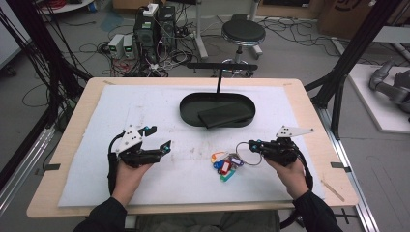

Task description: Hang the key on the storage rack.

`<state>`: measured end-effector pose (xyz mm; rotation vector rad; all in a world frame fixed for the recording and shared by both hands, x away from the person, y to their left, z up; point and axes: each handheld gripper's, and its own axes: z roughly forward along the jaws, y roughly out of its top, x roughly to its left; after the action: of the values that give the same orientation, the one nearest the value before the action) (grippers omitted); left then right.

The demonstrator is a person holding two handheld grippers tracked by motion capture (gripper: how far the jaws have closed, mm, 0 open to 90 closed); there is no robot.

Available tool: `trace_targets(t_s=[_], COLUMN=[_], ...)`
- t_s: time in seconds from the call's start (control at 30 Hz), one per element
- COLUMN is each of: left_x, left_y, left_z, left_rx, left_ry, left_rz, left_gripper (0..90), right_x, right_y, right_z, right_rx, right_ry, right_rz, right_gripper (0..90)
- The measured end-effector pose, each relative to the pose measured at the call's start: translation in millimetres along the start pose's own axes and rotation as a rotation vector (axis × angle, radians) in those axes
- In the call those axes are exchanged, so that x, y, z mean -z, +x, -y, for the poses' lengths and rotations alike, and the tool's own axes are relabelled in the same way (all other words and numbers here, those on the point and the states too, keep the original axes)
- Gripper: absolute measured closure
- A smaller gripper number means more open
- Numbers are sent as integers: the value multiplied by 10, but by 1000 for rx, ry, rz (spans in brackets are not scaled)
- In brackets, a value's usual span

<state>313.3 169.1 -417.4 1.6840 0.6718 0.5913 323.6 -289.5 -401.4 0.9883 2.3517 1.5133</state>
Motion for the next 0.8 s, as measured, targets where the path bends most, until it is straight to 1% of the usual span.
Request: trace_targets(t_s=[0.03, 0.07, 0.13, 0.23, 0.37, 0.47, 0.5, 0.53, 0.57, 0.6, 0.73, 0.77, 0.8], left_x=[-2, -2, -7, -16, -30, -34, -34, -33, -31, -28, -27, -27, -26], left_y=[-4, -4, -19, -37, -55, -68, -74, -79, -86, -91, -89, -91, -90], left_z=[-3, -3, -14, -24, -31, -36, -39, -43, -46, -54, -63, -67, -71], left_rx=[-2, -2, -7, -12, -20, -24, -30, -34, -35, -43, -40, -36, -36], left_ry=[-1, -1, 0, -2, 0, 2, 1, 1, 1, 1, -7, -12, -13], left_rz=[3, 3, 17, 23, 34, 38, 37, 40, 42, 44, 59, 63, 69], left_gripper=[243, 243, 243, 243, 243, 243, 243, 243, 243, 243, 243, 243, 243], right_x=[12, 12, 43, 79, 134, 156, 170, 170, 179, 185, 199, 213, 216], right_y=[14, 14, 43, 67, 91, 97, 105, 105, 119, 127, 150, 171, 175], right_z=[-31, -31, -114, -207, -319, -361, -400, -400, -437, -456, -521, -572, -589], right_rx=[10, 10, 35, 67, 94, 106, 116, 116, 134, 137, 155, 169, 175], right_ry=[-5, -5, -10, -19, -28, -35, -37, -37, -44, -46, -57, -72, -77], right_rz=[2, 2, 8, 10, 11, 11, 1, 1, -9, -13, -29, -46, -49], right_gripper=[875, 875, 876, 876, 877, 877, 877, 877, 877, 876, 876, 876, 877])
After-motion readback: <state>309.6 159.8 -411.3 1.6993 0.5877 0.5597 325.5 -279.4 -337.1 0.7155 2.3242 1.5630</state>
